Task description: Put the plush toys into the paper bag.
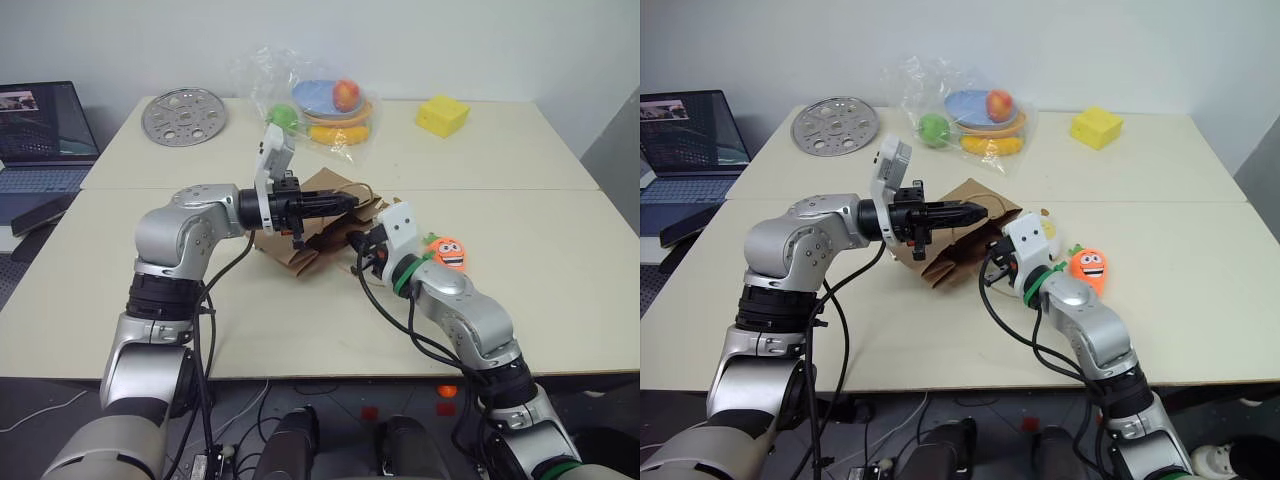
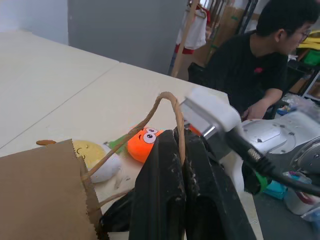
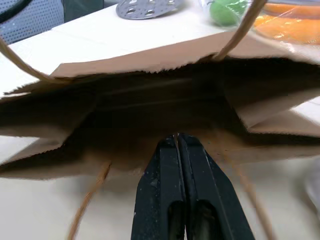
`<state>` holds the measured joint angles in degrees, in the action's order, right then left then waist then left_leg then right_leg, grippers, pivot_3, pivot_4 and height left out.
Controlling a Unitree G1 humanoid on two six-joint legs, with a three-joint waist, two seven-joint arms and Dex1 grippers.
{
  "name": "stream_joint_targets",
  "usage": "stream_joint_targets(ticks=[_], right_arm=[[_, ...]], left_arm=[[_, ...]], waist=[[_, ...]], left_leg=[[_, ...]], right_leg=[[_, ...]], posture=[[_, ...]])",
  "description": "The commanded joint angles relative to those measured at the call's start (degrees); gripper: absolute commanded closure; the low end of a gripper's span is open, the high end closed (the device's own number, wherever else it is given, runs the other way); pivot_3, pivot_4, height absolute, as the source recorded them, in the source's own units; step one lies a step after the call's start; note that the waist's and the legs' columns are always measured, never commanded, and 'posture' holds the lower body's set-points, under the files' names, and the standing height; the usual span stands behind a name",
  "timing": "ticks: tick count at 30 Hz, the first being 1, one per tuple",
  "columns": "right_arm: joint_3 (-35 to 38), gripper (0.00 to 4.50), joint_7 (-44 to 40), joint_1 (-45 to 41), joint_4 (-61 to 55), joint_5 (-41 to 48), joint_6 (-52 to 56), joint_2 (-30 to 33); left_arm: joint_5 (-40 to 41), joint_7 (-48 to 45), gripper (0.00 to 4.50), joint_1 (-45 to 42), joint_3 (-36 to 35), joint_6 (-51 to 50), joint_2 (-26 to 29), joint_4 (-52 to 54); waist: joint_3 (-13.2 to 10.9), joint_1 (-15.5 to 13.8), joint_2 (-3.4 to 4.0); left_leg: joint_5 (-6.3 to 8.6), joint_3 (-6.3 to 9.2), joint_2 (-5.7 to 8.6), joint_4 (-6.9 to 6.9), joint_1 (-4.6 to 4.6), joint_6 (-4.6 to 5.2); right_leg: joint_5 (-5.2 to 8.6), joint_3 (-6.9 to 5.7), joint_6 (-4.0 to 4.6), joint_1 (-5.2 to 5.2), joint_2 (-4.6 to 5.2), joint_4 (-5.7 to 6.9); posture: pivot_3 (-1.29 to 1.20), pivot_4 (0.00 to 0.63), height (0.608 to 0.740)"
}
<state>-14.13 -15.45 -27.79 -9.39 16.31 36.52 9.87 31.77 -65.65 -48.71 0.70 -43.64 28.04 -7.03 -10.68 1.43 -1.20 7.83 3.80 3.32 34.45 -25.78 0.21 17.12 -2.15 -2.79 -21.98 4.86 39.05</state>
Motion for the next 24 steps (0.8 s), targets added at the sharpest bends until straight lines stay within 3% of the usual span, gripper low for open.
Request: stream_joint_targets(ticks=[1, 6, 11, 17, 24], right_arm=[[-0.7, 4.45, -0.4, -1.8, 5.6, -2.3, -4.6, -3.2], [-0.8, 4.45, -0.8, -3.0, 14.6, -4.4, -8.7, -7.9], [-3.0, 4.45, -3.5, -3.4, 18.6, -7.0, -9.7, -9.1], [-3.5, 4.45, -0.8, -2.6, 21.9, -11.3, -7.1, -9.6], [-4.4, 4.45, 0.0, -1.5, 22.4, -14.9, -3.5, -8.7]], left_arm=[[2.6, -0.6, 4.50, 0.4, -1.5, -1.1, 1.5, 3.9], [4.5, -0.1, 4.50, 1.7, -2.2, -2.4, 2.8, 6.4], [5.4, 0.7, 4.50, 2.9, -2.8, -2.5, 3.5, 8.0], [4.8, 2.0, 4.50, 2.0, -4.8, 0.0, 5.7, 7.2], [-3.0, 5.8, 4.50, -3.4, -8.3, 14.9, 9.0, -5.7]], waist=[[0.0, 0.2, 0.00], [0.0, 0.4, 0.00], [0.0, 0.3, 0.00], [0.0, 0.3, 0.01], [0.0, 0.1, 0.01]], left_leg=[[0.00, -0.02, 0.01, 0.00, 0.01, 0.00], [-0.02, -0.03, -0.04, -0.02, 0.02, -0.03], [-0.02, -0.03, -0.03, -0.02, 0.02, -0.04], [-0.03, -0.03, -0.04, -0.02, 0.04, -0.06], [-0.05, -0.04, -0.04, -0.12, 0.63, -0.10]], right_leg=[[0.00, 0.01, 0.00, 0.00, 0.00, 0.02], [-0.01, 0.06, 0.01, -0.04, -0.04, 0.05], [-0.01, 0.09, 0.01, -0.05, -0.05, 0.04], [-0.02, 0.12, 0.03, -0.09, -0.07, 0.07], [-0.06, 0.10, 0.09, 0.09, -0.11, 0.03]], posture=[[0.00, 0.150, 0.740], [0.00, 0.150, 0.740], [0.00, 0.150, 0.740], [0.00, 0.150, 0.740], [0.00, 0.150, 0.740]])
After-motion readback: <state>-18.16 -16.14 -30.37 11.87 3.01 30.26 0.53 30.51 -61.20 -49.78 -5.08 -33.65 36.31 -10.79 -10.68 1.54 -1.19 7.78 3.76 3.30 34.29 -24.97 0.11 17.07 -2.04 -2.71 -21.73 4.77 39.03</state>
